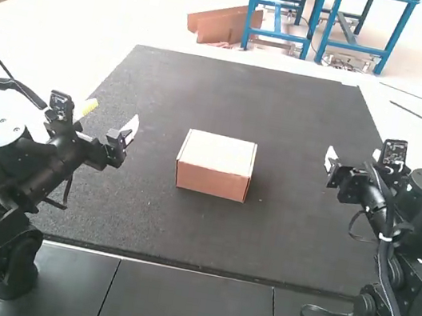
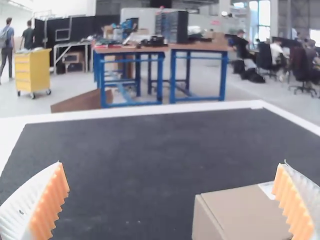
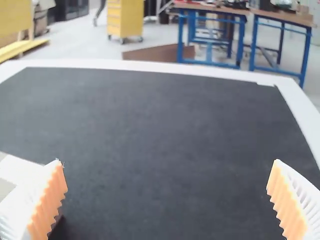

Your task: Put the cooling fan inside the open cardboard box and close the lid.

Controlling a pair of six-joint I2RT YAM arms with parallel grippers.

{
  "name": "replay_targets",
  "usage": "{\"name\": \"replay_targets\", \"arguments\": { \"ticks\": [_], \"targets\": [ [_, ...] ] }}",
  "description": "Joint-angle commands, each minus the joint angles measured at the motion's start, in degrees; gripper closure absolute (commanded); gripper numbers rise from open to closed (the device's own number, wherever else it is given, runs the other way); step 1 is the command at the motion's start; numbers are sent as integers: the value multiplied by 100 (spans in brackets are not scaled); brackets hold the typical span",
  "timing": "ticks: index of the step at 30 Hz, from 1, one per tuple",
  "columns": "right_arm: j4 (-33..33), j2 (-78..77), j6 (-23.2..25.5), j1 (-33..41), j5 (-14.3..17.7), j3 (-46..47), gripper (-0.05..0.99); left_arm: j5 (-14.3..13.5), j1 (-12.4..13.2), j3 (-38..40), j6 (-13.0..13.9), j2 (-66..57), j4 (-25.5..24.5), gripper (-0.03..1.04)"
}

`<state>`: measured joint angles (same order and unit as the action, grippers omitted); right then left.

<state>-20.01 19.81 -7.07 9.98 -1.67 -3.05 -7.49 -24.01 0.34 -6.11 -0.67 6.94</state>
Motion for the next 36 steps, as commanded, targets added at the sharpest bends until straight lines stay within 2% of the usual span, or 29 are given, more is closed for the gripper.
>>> {"name": "replay_targets", "arguments": {
  "ticks": [1,4,8,11,13,21,32,36],
  "targets": [
    [103,-487,-75,-92,35,147,2,45,63,-43,-215,67,-158,5],
    [419,-1102,-75,-92,158,305,2,-16,256,-43,-338,67,-316,5],
    [1597,-2078,-93,-75,185,305,2,-25,793,-43,-461,67,-430,5],
    [1579,-1929,-93,-189,255,305,2,-25,1267,-51,-470,67,-492,5],
    [1597,-1981,-93,-277,264,314,2,-16,1487,-51,-497,67,-509,5],
    [1693,-1981,-75,-681,273,314,2,-25,1698,-43,-646,67,-571,5],
    [1957,-1981,-102,-971,220,314,2,-25,2471,-51,-611,67,-615,5],
    [1948,-1981,-75,-857,220,314,2,10,2612,-43,-461,67,-650,5]
  ]
}}
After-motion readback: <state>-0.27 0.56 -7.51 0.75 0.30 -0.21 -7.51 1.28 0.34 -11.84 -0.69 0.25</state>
